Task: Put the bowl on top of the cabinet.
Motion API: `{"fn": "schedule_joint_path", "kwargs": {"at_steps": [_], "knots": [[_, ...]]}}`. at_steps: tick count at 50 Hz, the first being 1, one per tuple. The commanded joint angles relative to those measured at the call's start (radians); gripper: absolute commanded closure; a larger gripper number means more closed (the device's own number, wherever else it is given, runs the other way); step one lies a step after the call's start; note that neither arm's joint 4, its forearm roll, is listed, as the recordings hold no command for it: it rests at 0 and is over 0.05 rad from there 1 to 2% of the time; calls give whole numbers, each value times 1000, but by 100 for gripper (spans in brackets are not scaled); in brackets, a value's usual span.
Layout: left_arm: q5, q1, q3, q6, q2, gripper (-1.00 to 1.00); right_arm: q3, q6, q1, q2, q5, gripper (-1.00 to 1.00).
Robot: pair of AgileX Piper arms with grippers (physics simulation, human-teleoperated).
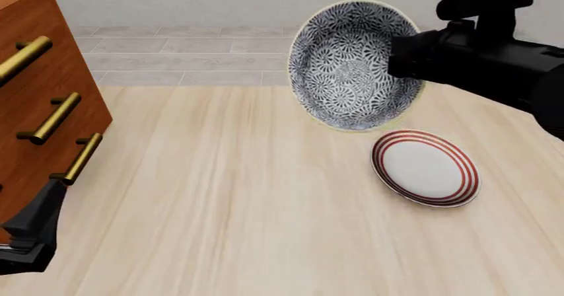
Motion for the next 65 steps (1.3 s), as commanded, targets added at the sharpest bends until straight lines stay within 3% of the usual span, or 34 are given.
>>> {"fn": "schedule_joint_path", "kwargs": {"at_steps": [1, 4, 16, 65], "knots": [[2, 0, 0, 1, -3, -100, -10, -38, 32, 3, -33, 100], [3, 0, 0, 1, -5, -100, -19, -6, 49, 19, -29, 100], [2, 3, 0, -1, -7, -100, -33, 3, 103, 54, -53, 100], [9, 8, 0, -6, -18, -100, -99, -7, 229, 208, -150, 100]]}}
